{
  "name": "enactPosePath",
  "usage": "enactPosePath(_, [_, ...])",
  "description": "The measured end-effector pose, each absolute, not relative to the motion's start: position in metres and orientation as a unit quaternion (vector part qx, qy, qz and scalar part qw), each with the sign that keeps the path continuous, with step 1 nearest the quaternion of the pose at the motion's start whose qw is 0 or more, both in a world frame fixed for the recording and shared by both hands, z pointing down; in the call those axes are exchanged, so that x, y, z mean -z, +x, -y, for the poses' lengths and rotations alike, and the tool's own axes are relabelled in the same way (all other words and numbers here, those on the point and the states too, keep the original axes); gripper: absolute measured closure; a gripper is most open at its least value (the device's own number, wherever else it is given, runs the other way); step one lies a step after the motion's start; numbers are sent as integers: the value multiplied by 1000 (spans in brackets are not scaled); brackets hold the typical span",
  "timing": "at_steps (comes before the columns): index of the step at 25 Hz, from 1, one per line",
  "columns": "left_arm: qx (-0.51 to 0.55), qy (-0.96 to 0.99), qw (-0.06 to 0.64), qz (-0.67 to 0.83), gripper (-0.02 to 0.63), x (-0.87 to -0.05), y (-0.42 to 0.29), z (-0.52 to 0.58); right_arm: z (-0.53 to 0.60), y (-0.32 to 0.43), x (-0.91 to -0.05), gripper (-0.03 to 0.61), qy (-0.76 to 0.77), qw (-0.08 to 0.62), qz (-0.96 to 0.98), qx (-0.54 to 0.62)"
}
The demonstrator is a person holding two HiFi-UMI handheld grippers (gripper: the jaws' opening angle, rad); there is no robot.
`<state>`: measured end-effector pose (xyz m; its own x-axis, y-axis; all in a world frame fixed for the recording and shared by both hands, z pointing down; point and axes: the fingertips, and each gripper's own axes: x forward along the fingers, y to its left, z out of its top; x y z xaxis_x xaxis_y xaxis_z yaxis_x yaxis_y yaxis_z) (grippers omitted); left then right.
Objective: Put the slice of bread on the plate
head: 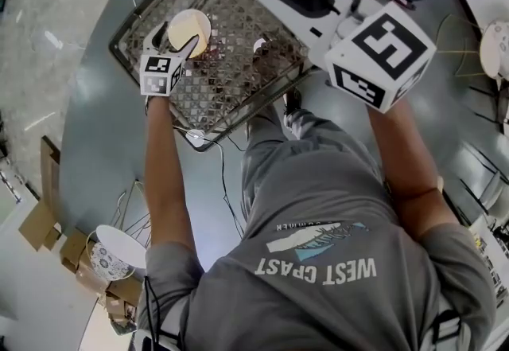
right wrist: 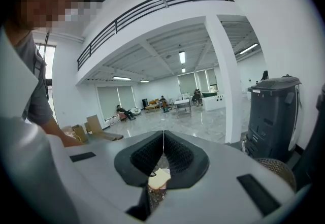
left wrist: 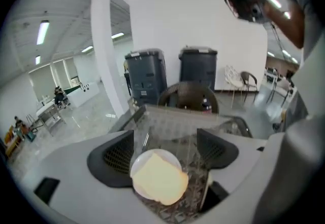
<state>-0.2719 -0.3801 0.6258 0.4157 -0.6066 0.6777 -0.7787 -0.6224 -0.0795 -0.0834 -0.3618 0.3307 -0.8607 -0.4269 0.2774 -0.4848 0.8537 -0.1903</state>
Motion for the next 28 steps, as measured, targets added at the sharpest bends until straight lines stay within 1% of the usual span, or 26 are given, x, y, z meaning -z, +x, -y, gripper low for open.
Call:
enactPosePath(3, [-224,856,110,452,221,-535,-262,388,359,-85,-312,572,229,86,962,-120])
enactPosePath(7, [-91,873,64,474,235,-409,-248,378,349,-87,-278,572,207,47,972,-103])
enactPosePath(8, [-66,875,50,476,269,-378,-245,371,345,-87,-268,572,201,36,974,-98])
enactPosePath(11, [2,878,-2,478,489,-291,-237,343,334,-86,-240,572,185,10,980,-78])
enactPosePath(12, [20,879,-20,477,552,-266,-235,332,330,-85,-232,572,180,3,981,-70])
enactPosePath(13, [34,878,-37,476,599,-244,-234,321,325,-85,-225,572,174,-4,983,-63])
enactPosePath(16, [58,870,-70,484,606,-193,-231,294,311,-83,-205,572,155,-24,986,-50])
enactPosePath(20, [77,861,-85,496,606,-147,-230,266,294,-75,-174,572,140,-39,988,-42])
enactPosePath(28, [72,857,-102,500,606,-125,-215,232,270,-60,-148,572,137,-42,989,-22])
